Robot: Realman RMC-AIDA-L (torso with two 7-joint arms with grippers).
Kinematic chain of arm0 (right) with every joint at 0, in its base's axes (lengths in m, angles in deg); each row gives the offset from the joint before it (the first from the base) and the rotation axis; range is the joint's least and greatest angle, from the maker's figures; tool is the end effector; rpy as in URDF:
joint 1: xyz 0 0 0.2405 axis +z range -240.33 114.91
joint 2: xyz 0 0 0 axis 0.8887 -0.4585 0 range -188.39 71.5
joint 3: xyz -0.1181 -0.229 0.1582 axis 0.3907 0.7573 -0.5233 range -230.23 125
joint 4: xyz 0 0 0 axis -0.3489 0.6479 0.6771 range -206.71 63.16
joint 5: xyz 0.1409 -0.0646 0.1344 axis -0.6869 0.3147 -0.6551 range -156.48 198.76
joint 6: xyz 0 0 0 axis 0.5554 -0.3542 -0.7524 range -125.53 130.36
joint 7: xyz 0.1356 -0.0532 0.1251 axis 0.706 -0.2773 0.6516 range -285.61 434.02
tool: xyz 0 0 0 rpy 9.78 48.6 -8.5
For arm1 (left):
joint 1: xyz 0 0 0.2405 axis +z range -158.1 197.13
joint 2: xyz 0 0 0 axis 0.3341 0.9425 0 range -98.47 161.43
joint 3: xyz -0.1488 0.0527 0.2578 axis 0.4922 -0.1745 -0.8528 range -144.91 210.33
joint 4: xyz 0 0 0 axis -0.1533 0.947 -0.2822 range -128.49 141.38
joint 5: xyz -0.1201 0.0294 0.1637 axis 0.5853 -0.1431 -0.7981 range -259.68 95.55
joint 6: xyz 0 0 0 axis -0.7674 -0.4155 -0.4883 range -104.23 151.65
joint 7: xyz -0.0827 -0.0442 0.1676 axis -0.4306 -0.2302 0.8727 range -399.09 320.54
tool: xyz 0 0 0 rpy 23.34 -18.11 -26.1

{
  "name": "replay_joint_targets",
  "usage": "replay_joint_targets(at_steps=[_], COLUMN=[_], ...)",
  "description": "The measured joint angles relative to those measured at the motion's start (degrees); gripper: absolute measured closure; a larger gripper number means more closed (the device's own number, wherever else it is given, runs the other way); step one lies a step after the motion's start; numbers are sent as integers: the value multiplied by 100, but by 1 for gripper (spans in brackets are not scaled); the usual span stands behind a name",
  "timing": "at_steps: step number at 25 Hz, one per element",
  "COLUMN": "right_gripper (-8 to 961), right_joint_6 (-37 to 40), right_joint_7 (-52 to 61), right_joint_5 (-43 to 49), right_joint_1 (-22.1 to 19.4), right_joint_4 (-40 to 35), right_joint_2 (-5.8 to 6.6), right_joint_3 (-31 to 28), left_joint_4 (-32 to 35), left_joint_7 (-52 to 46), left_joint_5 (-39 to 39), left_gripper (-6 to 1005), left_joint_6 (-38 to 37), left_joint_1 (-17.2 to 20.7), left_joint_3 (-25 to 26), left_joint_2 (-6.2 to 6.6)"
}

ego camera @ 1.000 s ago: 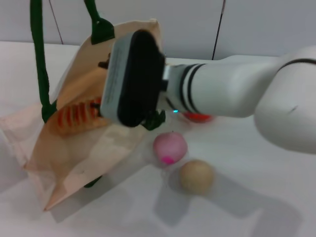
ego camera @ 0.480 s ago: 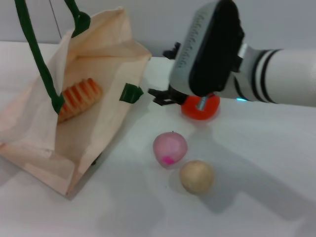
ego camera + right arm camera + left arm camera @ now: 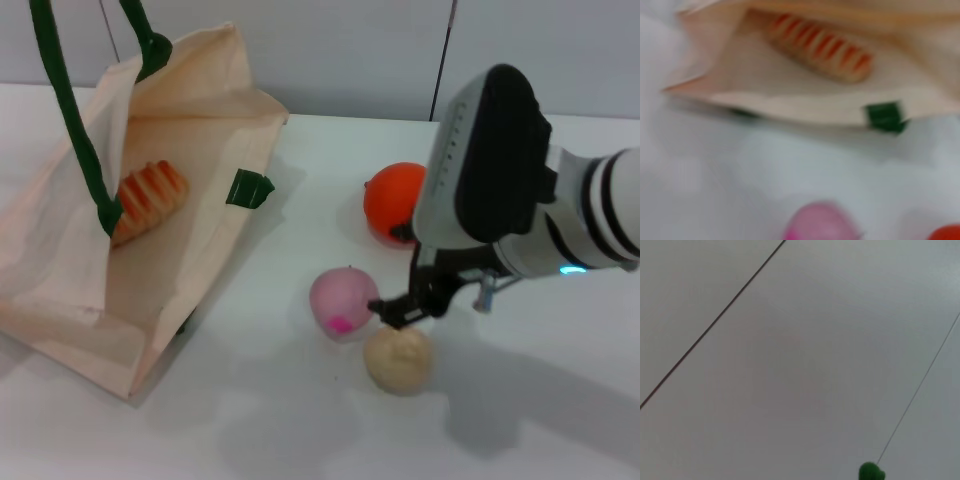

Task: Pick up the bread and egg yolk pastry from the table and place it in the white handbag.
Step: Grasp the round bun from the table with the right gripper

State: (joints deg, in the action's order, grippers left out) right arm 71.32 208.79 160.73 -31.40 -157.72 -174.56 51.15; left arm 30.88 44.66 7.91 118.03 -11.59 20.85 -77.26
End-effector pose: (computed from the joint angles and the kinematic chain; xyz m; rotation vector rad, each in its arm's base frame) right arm 0.1663 0.3688 -0.1186 -2.7810 0.0870 -0.3240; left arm -0.2911 0.4135 0.1233 -1.8826 -0.9236 -1.5557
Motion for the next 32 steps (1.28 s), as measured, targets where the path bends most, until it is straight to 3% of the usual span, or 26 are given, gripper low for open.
replay_joint_targets(at_steps=[4,9,32], right_gripper=[59,59,60], right_joint_6=[501,654,105], right_joint_7=[-188,-206,-151], right_joint_5=[-320,-353,-591], right_joint_1=[10,251,1096], right_joint_4=[241,923,2610], right_joint_2=[1,-11,-43], right_joint_3=[-299,-257,-52], left_joint_4=[0,-1,-74], left_joint_7=[5,8,9], left_joint_5=[-9,-13,-15], left_gripper=[877,877,877], left_joint_6=[-36,-63,-28], left_joint_1=[-6,-39,-88], left_joint_3=[-21,-59,-68], left_joint_2=[-8,-16,3])
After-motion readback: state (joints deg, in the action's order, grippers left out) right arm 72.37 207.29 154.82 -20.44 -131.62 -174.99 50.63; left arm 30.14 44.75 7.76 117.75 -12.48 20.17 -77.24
